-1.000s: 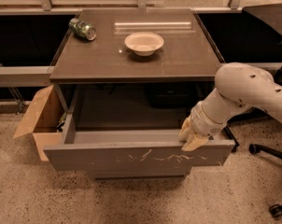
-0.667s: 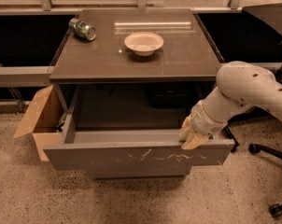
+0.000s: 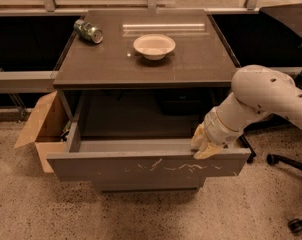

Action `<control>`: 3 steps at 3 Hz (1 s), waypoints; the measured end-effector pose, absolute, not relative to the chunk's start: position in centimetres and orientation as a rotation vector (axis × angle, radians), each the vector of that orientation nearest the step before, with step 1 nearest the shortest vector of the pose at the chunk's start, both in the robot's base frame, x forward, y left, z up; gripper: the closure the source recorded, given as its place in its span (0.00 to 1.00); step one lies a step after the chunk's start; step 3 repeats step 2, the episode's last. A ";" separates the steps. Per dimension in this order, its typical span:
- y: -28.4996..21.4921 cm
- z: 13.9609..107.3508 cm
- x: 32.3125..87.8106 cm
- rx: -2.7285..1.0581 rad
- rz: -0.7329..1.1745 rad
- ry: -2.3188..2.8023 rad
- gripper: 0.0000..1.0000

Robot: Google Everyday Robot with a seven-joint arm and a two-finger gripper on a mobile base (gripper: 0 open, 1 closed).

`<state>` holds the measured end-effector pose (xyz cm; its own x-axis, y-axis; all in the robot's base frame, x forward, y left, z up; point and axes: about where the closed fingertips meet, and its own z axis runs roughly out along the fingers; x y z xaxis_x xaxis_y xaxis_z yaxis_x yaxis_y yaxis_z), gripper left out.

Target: Open top drawer

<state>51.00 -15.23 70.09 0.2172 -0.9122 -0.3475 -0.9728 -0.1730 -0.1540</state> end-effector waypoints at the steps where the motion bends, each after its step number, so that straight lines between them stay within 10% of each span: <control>1: -16.3 71.5 51.2 -2.139 0.262 1.730 0.07; 3: -17.2 73.3 51.3 -2.131 0.249 1.712 0.00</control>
Offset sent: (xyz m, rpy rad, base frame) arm 0.0046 -0.0353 0.0580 0.0520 -0.0611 0.0084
